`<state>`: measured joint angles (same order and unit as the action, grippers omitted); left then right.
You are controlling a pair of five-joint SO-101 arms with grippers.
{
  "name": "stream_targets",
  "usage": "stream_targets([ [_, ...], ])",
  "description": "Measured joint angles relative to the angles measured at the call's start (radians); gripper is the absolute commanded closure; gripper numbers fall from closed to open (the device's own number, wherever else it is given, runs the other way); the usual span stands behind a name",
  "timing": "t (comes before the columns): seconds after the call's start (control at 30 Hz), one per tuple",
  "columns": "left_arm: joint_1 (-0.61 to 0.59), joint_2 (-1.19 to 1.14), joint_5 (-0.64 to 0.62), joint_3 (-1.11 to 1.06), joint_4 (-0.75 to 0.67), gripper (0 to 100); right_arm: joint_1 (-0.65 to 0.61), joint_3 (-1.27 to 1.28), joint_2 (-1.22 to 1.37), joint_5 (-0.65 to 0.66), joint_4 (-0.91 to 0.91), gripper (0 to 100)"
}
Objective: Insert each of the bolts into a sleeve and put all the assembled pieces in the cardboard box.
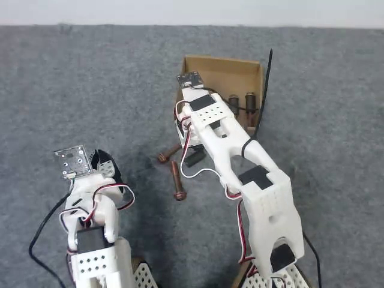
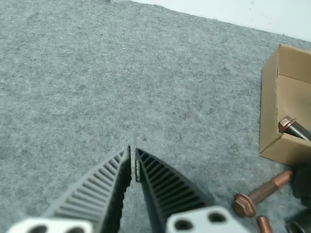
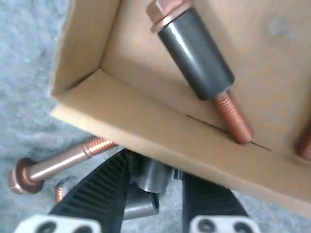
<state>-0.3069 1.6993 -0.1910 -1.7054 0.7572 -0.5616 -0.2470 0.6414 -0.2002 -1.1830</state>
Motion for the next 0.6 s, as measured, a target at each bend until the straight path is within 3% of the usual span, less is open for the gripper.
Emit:
stream_targets([
  [0.2,0.000,0.000,0.000,0.000,0.000,99,0.012,-0.037,0.008,0.000,-0.058,99.1],
  [0.6,0.000,0.000,0.000,0.000,0.000,99,0.072,-0.046,-0.215,0.000,-0.425,99.2],
])
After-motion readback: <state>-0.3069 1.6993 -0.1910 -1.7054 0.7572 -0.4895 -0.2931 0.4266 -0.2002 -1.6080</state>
